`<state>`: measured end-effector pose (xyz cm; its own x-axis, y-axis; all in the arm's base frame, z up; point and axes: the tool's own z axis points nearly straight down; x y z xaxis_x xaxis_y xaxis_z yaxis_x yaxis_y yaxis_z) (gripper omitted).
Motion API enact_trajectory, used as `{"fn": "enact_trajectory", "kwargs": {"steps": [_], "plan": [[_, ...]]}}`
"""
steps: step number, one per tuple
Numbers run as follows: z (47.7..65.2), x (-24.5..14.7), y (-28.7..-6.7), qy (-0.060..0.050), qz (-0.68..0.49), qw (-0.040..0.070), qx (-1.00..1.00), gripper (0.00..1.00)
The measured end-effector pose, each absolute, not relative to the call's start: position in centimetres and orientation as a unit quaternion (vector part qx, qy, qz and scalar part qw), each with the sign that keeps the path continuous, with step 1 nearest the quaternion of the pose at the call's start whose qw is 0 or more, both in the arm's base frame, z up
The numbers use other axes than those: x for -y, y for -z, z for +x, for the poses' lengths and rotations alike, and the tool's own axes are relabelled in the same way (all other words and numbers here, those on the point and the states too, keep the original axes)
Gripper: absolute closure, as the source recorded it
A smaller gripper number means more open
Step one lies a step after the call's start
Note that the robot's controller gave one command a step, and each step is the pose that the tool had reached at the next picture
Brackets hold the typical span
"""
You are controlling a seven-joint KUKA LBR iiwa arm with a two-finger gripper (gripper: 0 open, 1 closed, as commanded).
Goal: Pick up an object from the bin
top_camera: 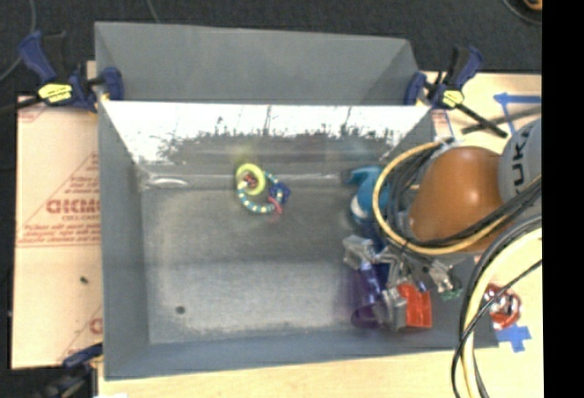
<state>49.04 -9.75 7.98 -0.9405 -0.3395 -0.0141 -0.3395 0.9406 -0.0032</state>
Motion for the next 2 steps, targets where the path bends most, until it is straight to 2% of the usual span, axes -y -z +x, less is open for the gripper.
{"fn": "enact_trajectory", "kwargs": {"steps": [1, 2], "plan": [[48.04, 10.04, -7.48, -0.004, -0.212, 0.019, -0.977, 0.00], [47.99, 9.77, -7.53, 0.003, -0.228, 0.013, -0.974, 0.00]]}}
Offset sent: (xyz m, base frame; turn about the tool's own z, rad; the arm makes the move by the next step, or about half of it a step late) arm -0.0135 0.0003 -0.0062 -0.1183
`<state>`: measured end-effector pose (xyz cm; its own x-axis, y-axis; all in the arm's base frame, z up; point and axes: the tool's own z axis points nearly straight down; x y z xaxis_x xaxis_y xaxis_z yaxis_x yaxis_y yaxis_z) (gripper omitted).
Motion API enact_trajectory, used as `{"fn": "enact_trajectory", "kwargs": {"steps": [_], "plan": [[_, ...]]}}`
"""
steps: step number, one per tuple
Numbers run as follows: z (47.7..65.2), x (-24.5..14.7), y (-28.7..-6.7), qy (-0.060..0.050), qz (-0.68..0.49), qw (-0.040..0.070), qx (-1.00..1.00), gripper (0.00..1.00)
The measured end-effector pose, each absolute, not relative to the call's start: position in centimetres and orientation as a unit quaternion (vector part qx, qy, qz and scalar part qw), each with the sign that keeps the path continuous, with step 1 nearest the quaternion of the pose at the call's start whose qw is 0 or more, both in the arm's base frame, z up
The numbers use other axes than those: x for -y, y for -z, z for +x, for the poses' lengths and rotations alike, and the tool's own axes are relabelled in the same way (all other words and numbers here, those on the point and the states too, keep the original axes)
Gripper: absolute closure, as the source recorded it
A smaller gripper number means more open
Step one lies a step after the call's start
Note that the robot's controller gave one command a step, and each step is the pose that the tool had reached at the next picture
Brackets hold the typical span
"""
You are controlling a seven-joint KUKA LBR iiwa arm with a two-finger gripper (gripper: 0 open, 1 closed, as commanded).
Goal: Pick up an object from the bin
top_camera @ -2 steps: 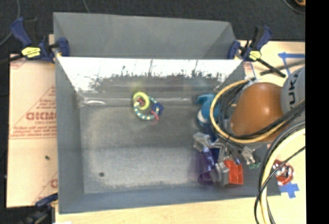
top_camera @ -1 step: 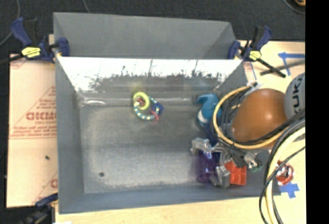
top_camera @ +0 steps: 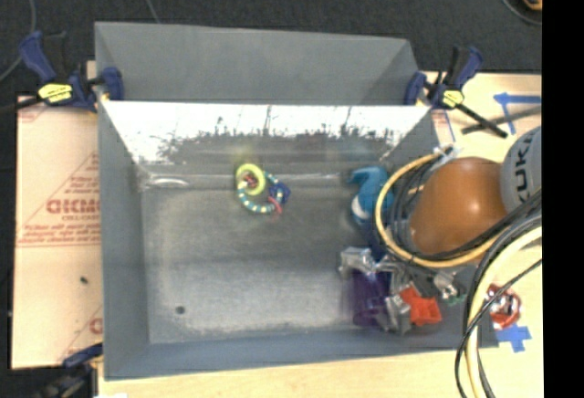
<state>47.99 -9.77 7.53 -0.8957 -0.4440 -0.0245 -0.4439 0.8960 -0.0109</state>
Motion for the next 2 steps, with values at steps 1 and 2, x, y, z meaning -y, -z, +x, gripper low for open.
{"fn": "enact_trajectory", "kwargs": {"steps": [1, 2], "plan": [[47.99, 7.74, -7.29, -0.002, -0.274, 0.020, -0.962, 1.00], [48.00, 7.73, -7.29, -0.002, -0.274, 0.020, -0.961, 1.00]]}}
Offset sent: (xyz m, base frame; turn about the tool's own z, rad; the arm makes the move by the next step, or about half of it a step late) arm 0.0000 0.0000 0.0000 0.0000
